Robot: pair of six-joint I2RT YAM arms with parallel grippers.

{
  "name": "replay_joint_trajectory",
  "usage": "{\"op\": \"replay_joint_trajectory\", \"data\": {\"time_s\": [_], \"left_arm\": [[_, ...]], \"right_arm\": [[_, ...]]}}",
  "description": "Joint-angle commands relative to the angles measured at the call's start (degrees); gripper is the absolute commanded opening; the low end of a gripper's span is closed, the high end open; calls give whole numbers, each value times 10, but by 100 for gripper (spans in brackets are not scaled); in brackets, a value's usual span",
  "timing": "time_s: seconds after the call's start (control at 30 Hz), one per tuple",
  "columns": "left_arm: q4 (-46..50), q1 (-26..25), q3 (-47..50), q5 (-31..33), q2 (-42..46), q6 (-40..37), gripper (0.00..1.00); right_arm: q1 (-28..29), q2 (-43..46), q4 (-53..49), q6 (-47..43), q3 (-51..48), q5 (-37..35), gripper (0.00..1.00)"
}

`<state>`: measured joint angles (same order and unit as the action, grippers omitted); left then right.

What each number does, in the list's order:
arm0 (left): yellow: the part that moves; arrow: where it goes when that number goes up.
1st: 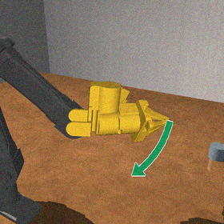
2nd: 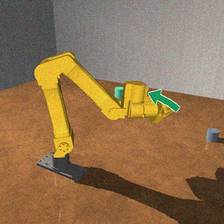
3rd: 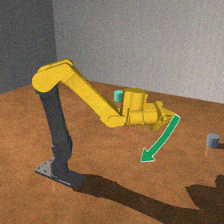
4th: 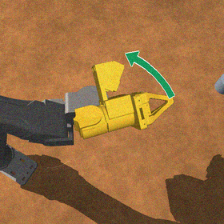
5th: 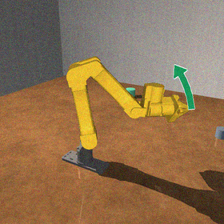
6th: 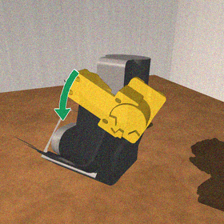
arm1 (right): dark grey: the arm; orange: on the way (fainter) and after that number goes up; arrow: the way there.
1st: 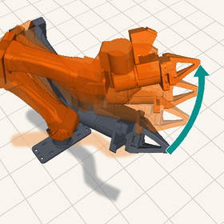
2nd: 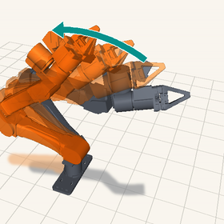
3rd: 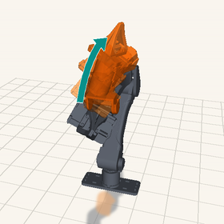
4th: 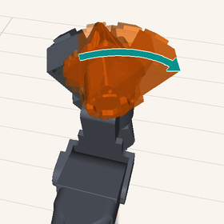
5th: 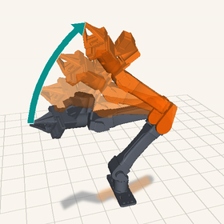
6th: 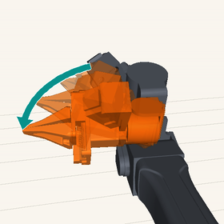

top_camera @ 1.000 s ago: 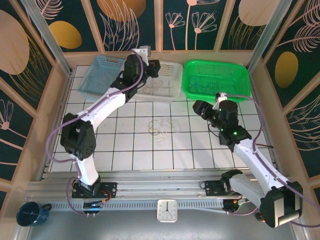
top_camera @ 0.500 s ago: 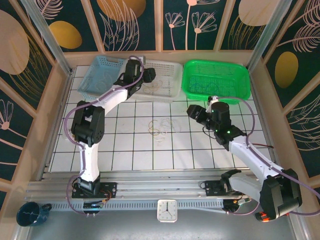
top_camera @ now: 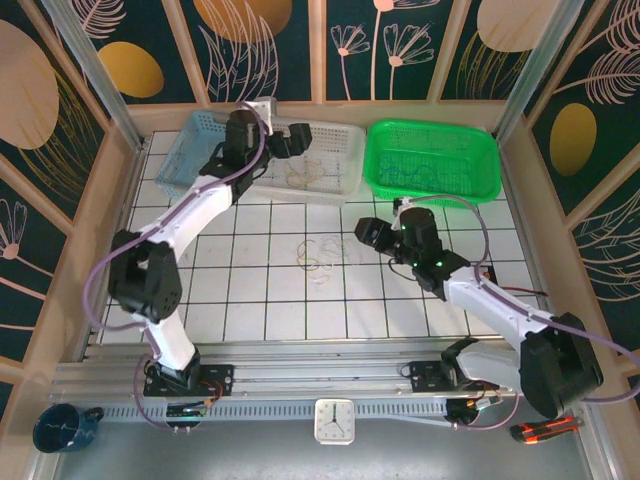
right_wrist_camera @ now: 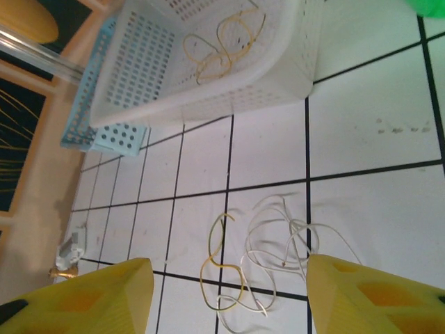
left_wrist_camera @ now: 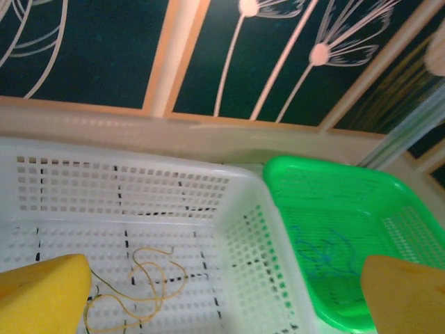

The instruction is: Untangle the cables

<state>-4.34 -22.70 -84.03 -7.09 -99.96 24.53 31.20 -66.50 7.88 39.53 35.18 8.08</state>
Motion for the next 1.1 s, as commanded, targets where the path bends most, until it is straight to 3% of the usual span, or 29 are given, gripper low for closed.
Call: {"op": "replay_joint_trajectory", "data": {"time_s": [0.0,0.2,0.43,0.63,0.77,1.07], "left_arm": [[4,3,63,-45,53,25,99],[-5,-18,201,-90,120,59,99],[44,-89,276,12,121,3,97],[123,-122,238,114,31,-75,68],[177,-148,188,166,-33,-114,65],[201,-156,132,165,-107,-124,48]], "right_arm": [[22,-25,29,-2,1,-27,60],[52,-87,58,6,-3,-53,60],[76,-132,103,2,-5,-52,58],[76,-127,108,8,-21,-76,57],[71,-89,96,12,-45,-93,57],[52,-32,86,24,-77,-101,57]]}}
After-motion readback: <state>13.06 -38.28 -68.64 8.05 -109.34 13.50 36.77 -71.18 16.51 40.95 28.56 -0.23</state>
